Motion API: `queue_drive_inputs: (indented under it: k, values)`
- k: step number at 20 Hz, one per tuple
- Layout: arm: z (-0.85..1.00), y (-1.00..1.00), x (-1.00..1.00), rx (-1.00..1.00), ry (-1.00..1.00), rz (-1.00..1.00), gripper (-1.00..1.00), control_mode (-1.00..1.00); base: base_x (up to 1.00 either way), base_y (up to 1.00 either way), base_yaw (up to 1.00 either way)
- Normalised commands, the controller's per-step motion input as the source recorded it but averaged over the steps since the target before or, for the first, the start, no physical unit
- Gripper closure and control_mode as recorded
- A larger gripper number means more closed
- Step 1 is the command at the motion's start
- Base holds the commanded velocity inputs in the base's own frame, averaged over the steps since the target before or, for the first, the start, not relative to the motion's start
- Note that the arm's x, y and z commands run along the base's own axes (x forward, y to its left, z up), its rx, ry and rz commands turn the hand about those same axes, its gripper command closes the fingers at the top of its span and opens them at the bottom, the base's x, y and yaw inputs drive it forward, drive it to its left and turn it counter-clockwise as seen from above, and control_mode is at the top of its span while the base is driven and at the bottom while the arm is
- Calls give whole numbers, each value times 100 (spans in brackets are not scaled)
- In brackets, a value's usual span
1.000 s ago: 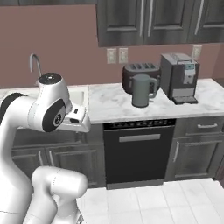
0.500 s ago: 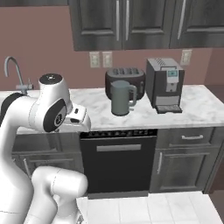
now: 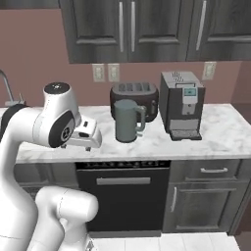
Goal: Navigate to the dishwasher.
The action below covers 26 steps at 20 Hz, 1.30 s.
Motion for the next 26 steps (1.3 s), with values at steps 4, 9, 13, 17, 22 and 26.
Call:
queue_drive_inputs:
  k: [4, 9, 13, 17, 22, 26]
  values:
    - [0, 0, 0, 0, 0, 0, -100, 100, 55, -33, 9]
    - [0, 0, 0, 0, 0, 0, -100, 100, 48, -40, 9]
    - [0, 0, 0, 0, 0, 0, -100, 100, 46, -44, 10]
    - [0, 0, 0, 0, 0, 0, -100, 100, 43, -38, 10]
    - [0, 0, 0, 0, 0, 0, -100, 100, 40, -23, 9]
    - [0, 0, 0, 0, 0, 0, -100, 100, 33, -12, 9]
